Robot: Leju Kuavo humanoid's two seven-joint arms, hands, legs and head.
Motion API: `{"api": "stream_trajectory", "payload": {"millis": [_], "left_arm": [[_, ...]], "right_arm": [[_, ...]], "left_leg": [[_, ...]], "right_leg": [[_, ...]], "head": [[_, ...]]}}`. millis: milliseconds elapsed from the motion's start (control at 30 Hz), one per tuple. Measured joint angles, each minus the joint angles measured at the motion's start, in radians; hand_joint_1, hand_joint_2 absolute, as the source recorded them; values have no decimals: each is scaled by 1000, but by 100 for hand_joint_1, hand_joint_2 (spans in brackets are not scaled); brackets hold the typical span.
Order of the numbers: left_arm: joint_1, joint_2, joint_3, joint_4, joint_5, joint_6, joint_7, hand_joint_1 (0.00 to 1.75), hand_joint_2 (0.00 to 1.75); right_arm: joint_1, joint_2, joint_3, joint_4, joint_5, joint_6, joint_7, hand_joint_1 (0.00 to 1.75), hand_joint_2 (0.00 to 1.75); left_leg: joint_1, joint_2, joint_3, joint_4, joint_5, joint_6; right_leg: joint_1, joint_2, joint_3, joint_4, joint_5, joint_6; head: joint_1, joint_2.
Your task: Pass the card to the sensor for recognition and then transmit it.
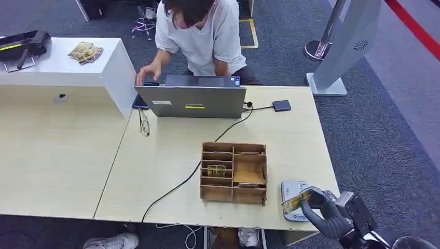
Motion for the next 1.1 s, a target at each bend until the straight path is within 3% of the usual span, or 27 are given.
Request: {"api": "stream_trajectory", "payload": {"millis": [367, 767, 1100], "left_arm": [[0, 1, 0, 0, 6, 9, 3, 0, 0], [0, 1, 0, 0, 4, 7, 21, 0, 0], [0, 2, 0, 0, 3, 5, 21, 0, 0]], "right_arm": [[15, -28, -17, 7, 156, -94, 79, 175, 175], [-15, -24, 38, 10, 294, -200, 127, 175, 175], [-50, -15, 89, 32, 360, -230, 149, 175, 175]], "left_leg": [[0, 0, 0, 0, 0, 0], [0, 0, 0, 0, 0, 0], [0, 0, 0, 0, 0, 0]], "right_leg": [[0, 0, 0, 0, 0, 0], [0, 0, 0, 0, 0, 0], [0, 0, 0, 0, 0, 0]], "head": [[0, 0], [0, 0], [0, 0]]}}
